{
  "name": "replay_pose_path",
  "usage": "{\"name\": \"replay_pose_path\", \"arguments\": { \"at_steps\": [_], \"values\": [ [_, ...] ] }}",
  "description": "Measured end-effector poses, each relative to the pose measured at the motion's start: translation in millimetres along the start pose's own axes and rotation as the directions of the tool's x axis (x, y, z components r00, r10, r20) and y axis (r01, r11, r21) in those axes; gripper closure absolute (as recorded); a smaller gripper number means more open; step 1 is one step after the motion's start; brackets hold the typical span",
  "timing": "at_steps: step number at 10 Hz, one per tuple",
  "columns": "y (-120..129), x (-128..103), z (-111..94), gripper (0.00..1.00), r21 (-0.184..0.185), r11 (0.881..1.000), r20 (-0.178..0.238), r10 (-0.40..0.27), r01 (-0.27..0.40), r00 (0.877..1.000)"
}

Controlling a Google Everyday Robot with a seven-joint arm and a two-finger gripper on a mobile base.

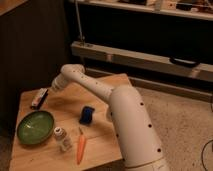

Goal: Push the eraser across the table

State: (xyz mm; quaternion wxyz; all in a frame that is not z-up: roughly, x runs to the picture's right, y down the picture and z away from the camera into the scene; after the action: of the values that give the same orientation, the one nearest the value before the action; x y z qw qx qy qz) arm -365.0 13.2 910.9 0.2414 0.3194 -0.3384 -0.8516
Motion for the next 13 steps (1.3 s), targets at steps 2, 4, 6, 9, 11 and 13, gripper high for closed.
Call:
{"name": "replay_pose_path", "arguments": {
  "at_steps": [2, 4, 6, 9, 11, 13],
  "values": [
    [-1.7, -3.7, 9.8, 0.98, 0.016, 1.0, 0.011, 0.002, -0.002, 1.0],
    [-2.0, -3.9, 21.5, 0.98, 0.03, 1.0, 0.019, 0.004, -0.005, 1.0],
    [-3.1, -1.3, 31.7, 0.98, 0.041, 0.999, 0.024, 0.003, -0.004, 1.0],
    [-3.2, 0.8, 42.2, 0.98, 0.05, 0.999, 0.033, 0.005, -0.007, 0.999],
    [-3.7, -1.2, 48.8, 0.98, 0.052, 0.999, 0.049, 0.002, -0.004, 0.999],
    [-4.9, -4.3, 53.6, 0.98, 0.052, 0.999, 0.067, 0.003, -0.007, 0.998]
  ]
}}
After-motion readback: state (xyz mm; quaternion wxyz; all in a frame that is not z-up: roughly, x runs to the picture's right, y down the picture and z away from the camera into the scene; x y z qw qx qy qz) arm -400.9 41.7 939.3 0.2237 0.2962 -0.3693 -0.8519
